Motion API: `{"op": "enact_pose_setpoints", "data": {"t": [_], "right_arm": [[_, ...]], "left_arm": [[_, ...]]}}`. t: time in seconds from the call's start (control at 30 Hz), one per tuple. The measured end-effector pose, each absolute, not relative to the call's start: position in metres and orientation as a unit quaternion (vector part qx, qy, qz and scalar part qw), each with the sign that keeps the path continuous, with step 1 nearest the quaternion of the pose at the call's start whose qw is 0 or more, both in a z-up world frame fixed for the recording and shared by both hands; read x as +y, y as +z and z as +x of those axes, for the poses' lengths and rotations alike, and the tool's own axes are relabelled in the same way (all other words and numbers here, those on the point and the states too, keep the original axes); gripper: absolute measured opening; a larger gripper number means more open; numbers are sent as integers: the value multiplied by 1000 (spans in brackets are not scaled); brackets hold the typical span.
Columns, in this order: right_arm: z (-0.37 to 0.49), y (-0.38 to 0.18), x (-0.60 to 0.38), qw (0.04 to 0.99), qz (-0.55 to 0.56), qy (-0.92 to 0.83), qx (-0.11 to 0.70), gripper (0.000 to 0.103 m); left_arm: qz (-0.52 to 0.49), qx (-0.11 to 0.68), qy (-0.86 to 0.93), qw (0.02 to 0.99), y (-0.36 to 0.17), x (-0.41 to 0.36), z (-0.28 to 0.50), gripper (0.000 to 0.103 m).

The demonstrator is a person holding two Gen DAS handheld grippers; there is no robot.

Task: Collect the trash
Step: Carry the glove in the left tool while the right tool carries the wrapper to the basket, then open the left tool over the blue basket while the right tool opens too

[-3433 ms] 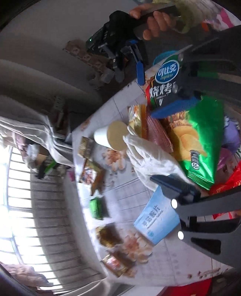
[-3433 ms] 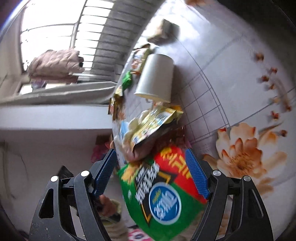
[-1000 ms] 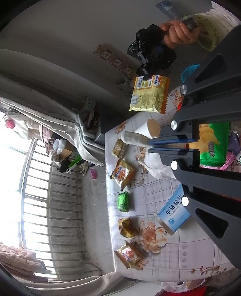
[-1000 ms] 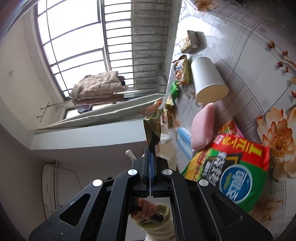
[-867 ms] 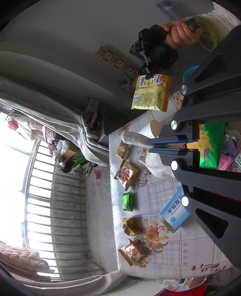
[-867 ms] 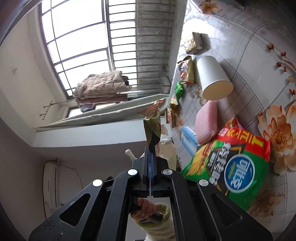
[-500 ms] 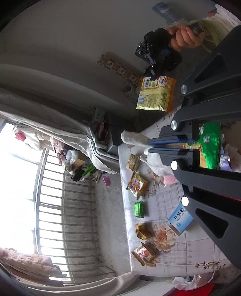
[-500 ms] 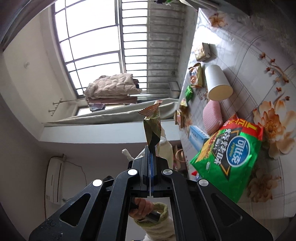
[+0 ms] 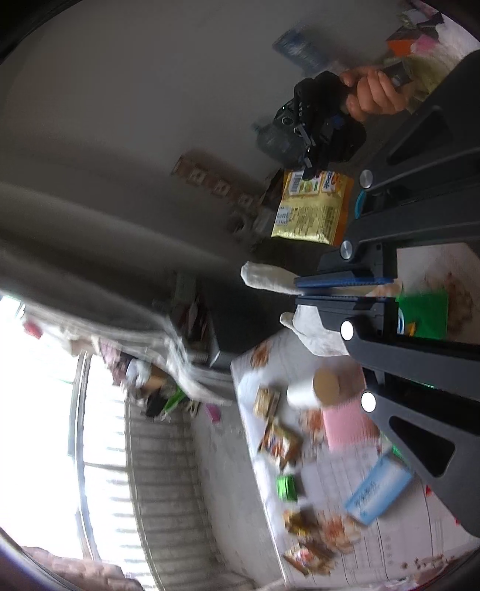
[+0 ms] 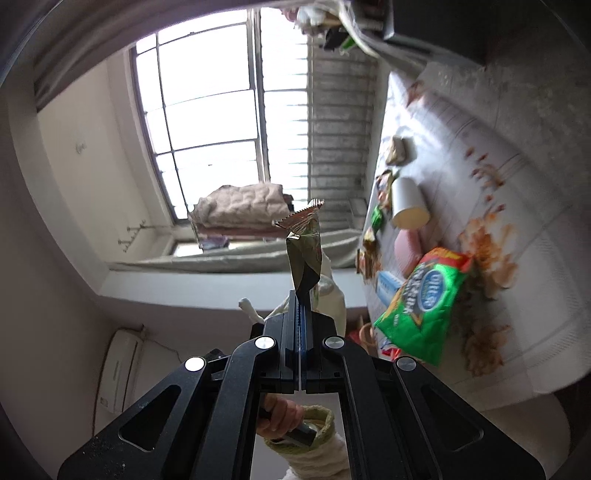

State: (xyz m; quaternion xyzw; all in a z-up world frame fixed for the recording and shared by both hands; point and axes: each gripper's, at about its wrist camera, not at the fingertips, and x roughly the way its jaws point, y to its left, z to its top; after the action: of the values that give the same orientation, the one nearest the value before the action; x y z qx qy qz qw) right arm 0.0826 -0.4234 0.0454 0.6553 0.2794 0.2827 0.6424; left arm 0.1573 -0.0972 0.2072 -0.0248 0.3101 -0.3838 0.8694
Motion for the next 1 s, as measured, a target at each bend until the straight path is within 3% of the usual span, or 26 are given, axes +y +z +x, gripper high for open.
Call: {"op": "enact_pose_setpoints", "data": {"t": [0.3, 0.5, 1.0], "right_arm": [[-2, -4, -504, 644, 703, 197, 229, 0], [-64, -57, -556, 636, 737, 111, 200, 0], [-142, -206, -627, 569, 795, -90, 188, 2]], "left_arm": [[15, 338, -473, 813, 189, -223, 134, 4], [48, 378, -525, 761, 149, -323, 117, 4], [128, 504, -562, 644, -14, -551, 70, 4]]}}
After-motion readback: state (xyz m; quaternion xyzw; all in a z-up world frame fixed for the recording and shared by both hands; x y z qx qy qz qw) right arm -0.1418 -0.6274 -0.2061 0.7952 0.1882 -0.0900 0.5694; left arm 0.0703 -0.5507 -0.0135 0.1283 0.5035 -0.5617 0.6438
